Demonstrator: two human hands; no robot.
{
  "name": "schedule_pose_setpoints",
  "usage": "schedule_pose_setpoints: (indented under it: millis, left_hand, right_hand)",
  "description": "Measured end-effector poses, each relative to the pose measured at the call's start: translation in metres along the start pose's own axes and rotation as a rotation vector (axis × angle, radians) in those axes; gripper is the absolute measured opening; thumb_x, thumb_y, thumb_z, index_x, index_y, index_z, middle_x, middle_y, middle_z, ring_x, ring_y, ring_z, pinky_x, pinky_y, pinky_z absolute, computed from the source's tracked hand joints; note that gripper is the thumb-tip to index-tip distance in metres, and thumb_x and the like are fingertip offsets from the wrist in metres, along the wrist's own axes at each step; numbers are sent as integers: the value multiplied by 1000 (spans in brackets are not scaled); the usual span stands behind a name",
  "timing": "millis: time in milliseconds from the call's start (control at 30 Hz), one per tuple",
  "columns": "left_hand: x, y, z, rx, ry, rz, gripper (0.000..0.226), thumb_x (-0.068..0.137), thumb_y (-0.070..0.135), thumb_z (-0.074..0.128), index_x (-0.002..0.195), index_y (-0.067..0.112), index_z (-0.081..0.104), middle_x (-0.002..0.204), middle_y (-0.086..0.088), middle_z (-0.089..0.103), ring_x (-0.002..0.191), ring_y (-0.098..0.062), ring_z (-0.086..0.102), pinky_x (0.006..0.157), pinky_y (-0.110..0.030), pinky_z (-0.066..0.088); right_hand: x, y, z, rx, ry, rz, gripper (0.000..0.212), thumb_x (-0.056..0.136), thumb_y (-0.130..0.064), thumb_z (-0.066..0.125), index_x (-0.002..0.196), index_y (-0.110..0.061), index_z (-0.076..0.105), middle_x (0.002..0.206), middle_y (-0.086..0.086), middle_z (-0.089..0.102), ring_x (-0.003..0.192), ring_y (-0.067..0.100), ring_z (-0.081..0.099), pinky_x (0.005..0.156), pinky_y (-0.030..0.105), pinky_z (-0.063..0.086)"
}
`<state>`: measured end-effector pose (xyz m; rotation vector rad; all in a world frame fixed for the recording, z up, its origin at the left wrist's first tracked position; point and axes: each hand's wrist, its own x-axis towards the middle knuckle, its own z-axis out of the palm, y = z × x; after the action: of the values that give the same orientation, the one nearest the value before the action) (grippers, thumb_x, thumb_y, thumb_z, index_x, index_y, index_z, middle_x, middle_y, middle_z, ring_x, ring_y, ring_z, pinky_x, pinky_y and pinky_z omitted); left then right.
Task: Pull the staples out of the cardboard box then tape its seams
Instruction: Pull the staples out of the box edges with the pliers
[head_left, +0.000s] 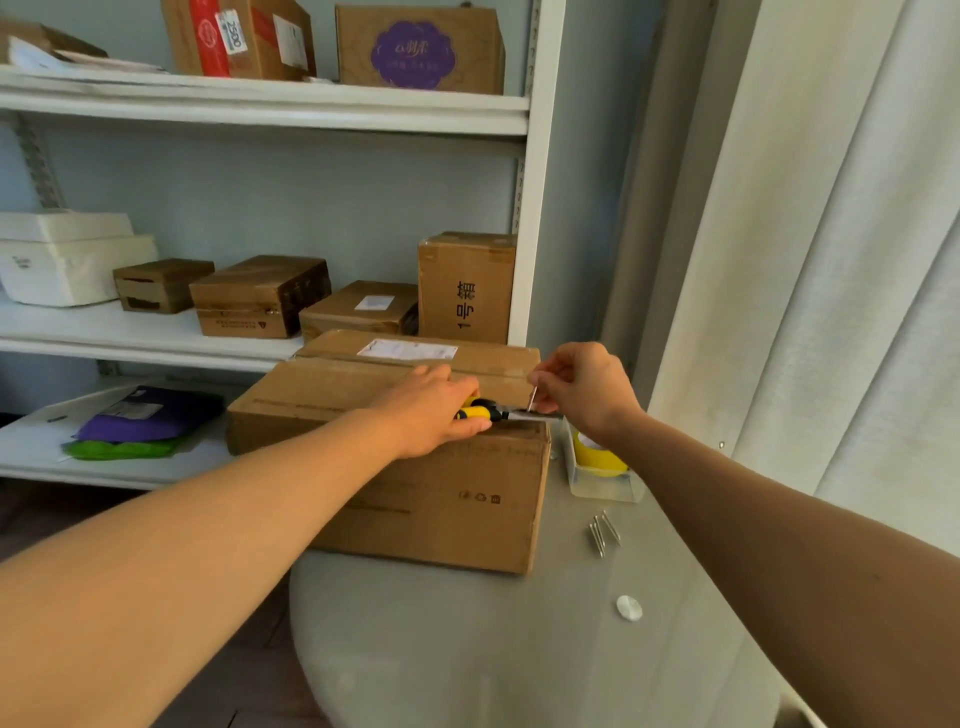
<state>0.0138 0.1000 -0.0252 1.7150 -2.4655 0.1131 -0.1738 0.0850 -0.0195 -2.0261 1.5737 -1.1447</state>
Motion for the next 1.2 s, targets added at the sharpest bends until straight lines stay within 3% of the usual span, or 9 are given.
schedule_pose_setpoints:
  millis: [267, 400, 467, 567, 767, 900, 1000, 1100, 1200]
  left_hand:
    - [22, 13, -1, 46, 46, -75, 48, 92, 56, 43, 128, 24, 45, 126, -9, 46, 118, -26, 43, 96, -41, 41]
    - [30, 25, 8, 37, 87, -125, 51, 92, 56, 42, 131, 23, 44, 129, -11, 44, 121, -28, 41, 98, -43, 40]
    - [36, 32, 13, 23, 111, -149, 52, 93, 55, 42, 132, 22, 44, 131, -12, 44, 122, -29, 41, 98, -42, 40]
    - [47, 42, 20, 2, 113, -203, 52, 92, 57, 41, 132, 23, 44, 133, -12, 44, 124, -30, 41, 100, -44, 39]
    - [61, 58, 32, -13, 143, -266, 55, 92, 58, 40, 132, 21, 44, 135, -13, 41, 125, -31, 40, 97, -43, 39]
    - [68, 60, 40, -43, 154, -286, 56, 94, 58, 36, 136, 22, 41, 138, -13, 38, 127, -31, 37, 97, -44, 37]
    - [70, 55, 41, -49, 143, -267, 58, 93, 60, 35, 137, 23, 40, 137, -12, 37, 126, -30, 38, 96, -43, 38]
    - [70, 53, 43, -54, 141, -257, 58, 92, 61, 35, 137, 24, 39, 138, -11, 37, 126, -30, 37, 95, -43, 39]
    - [69, 53, 45, -84, 176, -259, 58, 93, 60, 36, 138, 24, 38, 139, -11, 36, 128, -30, 35, 96, -43, 39]
  right_hand:
    - [14, 7, -11, 112, 129, 104, 9, 93, -18, 61, 88, -11, 64, 78, 3, 69, 69, 15, 70, 77, 38, 59]
    - [15, 25, -16, 41, 220, 170, 12, 94, -18, 57, 97, -10, 67, 88, 4, 68, 70, 13, 65, 74, 30, 56]
    - [13, 36, -16, -29, 209, 196, 15, 95, -18, 55, 99, -10, 67, 87, 2, 63, 68, 11, 58, 71, 26, 49]
    - [14, 55, -10, -2, 137, 286, 14, 95, -17, 56, 101, -9, 66, 87, 6, 66, 72, 18, 66, 76, 33, 57]
    - [18, 80, 2, 71, 119, 413, 10, 94, -15, 57, 103, -13, 59, 91, 10, 67, 67, 17, 68, 70, 34, 60]
    - [10, 99, 15, 13, -67, 528, 1, 90, -10, 62, 91, -10, 61, 80, 11, 68, 72, 25, 69, 74, 40, 60]
    - [-8, 115, 28, -62, -292, 609, 8, 86, -4, 64, 86, -11, 60, 71, 9, 66, 63, 24, 65, 73, 38, 59]
    - [-23, 133, 52, -273, -407, 612, 20, 81, -9, 69, 97, -13, 57, 88, 10, 69, 79, 26, 69, 77, 38, 58]
    - [-30, 139, 67, -516, -401, 494, 27, 86, -15, 65, 112, -15, 58, 111, 9, 63, 103, 27, 62, 86, 35, 52]
